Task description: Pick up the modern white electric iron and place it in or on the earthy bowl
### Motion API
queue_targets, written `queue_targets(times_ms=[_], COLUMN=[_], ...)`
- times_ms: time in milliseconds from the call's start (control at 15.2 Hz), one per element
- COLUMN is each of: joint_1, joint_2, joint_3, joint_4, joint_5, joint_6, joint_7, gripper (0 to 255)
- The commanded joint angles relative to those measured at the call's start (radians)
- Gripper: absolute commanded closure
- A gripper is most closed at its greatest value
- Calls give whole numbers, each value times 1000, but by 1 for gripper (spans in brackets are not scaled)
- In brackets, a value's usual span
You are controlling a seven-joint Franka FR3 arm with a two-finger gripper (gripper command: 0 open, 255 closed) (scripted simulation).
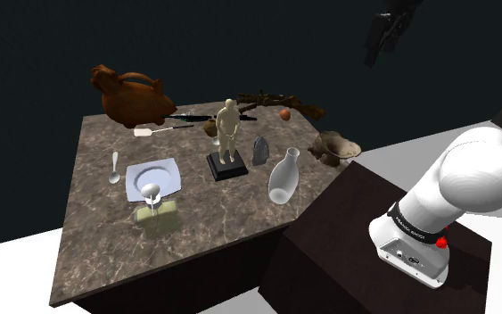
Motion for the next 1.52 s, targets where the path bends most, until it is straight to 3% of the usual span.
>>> queue_targets(times_ms=[0,726,1452], joint_1=[0,-39,-88], joint_2=[0,265,657], joint_3=[0,72,120], joint_4=[0,-105,-30], joint_5=[0,3,-78], joint_6=[0,346,629], joint_7=[0,199,417], gripper=[0,0,0])
